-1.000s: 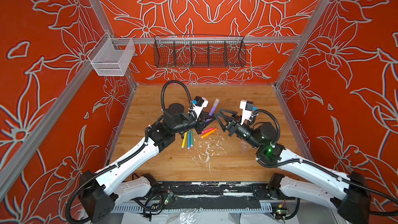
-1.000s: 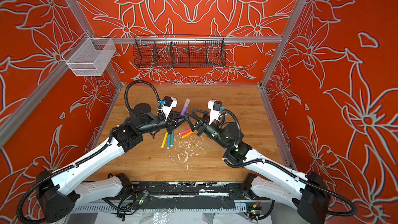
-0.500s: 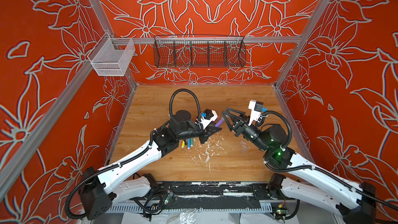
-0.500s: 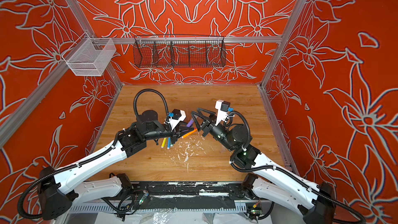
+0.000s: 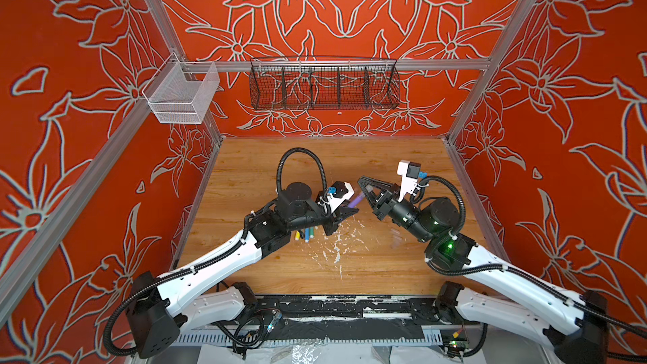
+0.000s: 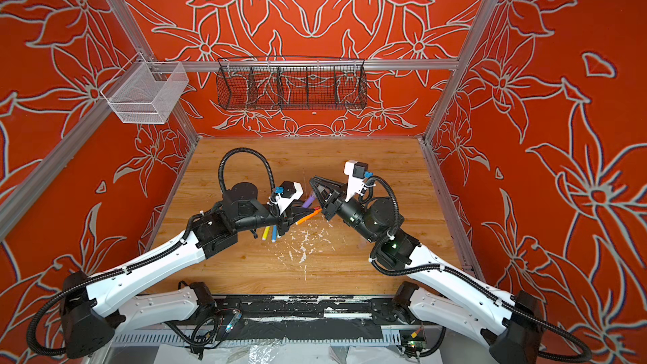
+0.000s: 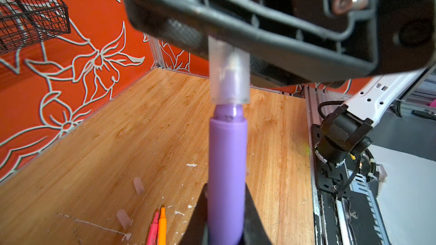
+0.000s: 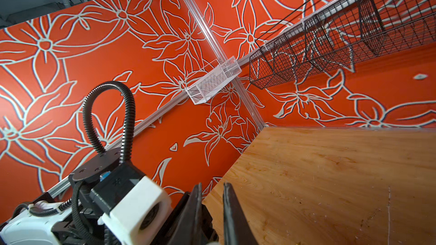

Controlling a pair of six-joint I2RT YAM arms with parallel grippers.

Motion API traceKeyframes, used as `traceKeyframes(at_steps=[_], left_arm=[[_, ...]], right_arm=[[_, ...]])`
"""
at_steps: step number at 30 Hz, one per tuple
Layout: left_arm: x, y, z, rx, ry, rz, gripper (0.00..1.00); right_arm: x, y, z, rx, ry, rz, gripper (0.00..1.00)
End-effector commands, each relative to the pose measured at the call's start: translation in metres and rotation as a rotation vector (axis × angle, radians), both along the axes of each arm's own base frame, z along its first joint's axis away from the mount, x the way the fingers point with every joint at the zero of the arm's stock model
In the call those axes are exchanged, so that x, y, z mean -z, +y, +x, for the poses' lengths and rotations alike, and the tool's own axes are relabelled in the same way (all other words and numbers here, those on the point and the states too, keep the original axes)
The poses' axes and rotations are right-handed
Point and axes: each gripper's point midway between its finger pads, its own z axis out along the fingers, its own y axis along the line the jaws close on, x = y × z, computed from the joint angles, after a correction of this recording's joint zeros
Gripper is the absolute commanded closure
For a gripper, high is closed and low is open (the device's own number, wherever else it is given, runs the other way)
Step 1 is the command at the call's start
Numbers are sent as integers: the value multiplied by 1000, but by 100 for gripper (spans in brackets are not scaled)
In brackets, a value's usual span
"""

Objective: Insert the pens into the pen caps
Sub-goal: 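Press the cap down onto the purple marker tip with the right gripper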

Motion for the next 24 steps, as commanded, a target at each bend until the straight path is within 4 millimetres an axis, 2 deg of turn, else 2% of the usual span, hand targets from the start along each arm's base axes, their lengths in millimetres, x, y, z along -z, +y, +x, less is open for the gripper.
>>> traceKeyframes(at_steps=[1, 5, 10, 17, 24], left_arm=[[-37, 5, 6, -64, -34, -95, 100], [-46, 5, 1, -48, -13, -139, 100], [-49, 6, -7, -20, -7, -152, 100], [-46, 11, 8, -103, -18, -139, 100], [-50, 16, 23, -189, -25, -167, 100]], right_arm=[[-6, 6, -9, -59, -6, 27, 100], [3, 8, -6, -55, 12, 2, 100], [15, 22, -3, -82, 49, -68, 100], [50, 35, -1, -58, 150, -236, 100], [79, 40, -8, -45, 215, -255, 100]])
